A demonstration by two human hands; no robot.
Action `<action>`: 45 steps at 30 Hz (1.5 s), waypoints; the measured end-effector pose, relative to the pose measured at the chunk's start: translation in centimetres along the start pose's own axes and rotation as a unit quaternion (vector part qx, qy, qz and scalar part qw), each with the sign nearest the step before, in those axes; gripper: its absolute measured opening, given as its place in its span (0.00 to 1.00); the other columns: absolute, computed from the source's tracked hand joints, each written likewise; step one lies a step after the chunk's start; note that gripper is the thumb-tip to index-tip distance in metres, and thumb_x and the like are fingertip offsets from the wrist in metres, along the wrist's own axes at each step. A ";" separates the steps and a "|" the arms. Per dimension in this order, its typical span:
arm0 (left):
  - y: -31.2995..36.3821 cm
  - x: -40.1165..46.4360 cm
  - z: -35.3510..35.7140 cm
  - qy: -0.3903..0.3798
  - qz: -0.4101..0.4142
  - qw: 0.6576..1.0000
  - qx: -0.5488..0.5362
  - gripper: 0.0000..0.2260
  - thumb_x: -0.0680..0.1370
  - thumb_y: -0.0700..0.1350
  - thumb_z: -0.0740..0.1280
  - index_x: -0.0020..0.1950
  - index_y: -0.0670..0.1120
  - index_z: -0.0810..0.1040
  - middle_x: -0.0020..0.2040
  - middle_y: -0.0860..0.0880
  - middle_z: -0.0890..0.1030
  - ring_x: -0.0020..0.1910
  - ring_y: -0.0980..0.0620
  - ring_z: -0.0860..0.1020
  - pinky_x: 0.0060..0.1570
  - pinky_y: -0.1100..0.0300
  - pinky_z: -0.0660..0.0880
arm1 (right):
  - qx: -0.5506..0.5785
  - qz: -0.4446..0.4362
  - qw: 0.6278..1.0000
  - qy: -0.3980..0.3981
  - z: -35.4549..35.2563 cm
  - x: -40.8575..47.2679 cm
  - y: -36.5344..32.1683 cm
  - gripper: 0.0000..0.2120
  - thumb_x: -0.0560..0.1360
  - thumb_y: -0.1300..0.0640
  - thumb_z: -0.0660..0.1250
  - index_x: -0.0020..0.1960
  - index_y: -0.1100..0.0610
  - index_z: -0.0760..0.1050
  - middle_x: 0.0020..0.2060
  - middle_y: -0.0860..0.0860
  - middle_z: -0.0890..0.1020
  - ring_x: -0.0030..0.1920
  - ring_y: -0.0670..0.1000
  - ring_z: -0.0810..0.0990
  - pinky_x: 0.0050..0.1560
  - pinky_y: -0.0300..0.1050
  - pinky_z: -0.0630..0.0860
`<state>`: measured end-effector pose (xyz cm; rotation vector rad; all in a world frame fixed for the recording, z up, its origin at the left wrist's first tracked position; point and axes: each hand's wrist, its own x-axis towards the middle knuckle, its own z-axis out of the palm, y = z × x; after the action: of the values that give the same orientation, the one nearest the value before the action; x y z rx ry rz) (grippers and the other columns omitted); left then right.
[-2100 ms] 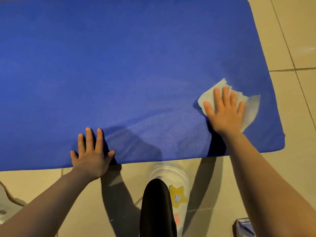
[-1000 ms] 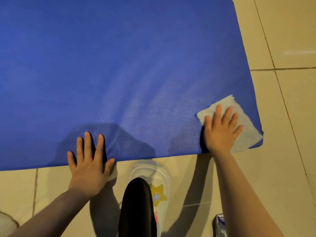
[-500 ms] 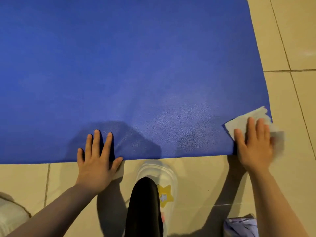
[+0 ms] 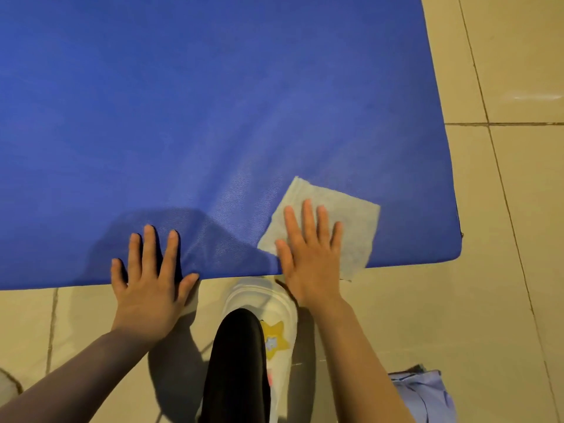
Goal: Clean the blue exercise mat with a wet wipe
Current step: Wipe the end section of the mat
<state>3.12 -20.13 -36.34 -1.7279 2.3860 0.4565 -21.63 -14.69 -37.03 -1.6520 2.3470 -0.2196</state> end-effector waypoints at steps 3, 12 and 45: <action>0.0 -0.1 -0.1 -0.003 0.000 1.000 -0.007 0.33 0.81 0.66 0.43 0.78 0.46 0.59 0.77 0.35 0.62 0.75 0.33 0.58 0.63 0.26 0.61 | 0.006 -0.163 0.985 -0.050 0.4 1.2 -2.1 0.27 0.80 0.43 0.50 0.76 0.51 0.66 0.76 0.54 0.63 0.77 0.60 0.59 0.76 0.61 0.48; -0.7 -0.2 -0.1 0.024 0.011 0.999 -0.042 0.32 0.80 0.68 0.47 0.79 0.52 0.56 0.80 0.41 0.58 0.78 0.41 0.52 0.70 0.32 0.55 | -0.039 0.054 0.996 -0.058 -1.8 4.8 3.1 0.36 0.75 0.33 0.39 0.80 0.45 0.49 0.80 0.52 0.48 0.79 0.57 0.44 0.73 0.62 0.34; 0.6 -0.6 -0.8 0.066 0.005 0.993 -0.094 0.26 0.76 0.50 0.64 0.72 0.43 0.72 0.72 0.38 0.67 0.70 0.37 0.65 0.68 0.35 0.67 | 0.014 0.192 0.981 -0.036 -4.5 -1.7 8.9 0.42 0.72 0.28 0.41 0.80 0.49 0.53 0.80 0.54 0.52 0.79 0.58 0.46 0.75 0.65 0.44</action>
<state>2.75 -19.69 -35.36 -1.8798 2.5148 0.6061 -30.44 -10.19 -34.96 -1.1407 2.5305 -0.1126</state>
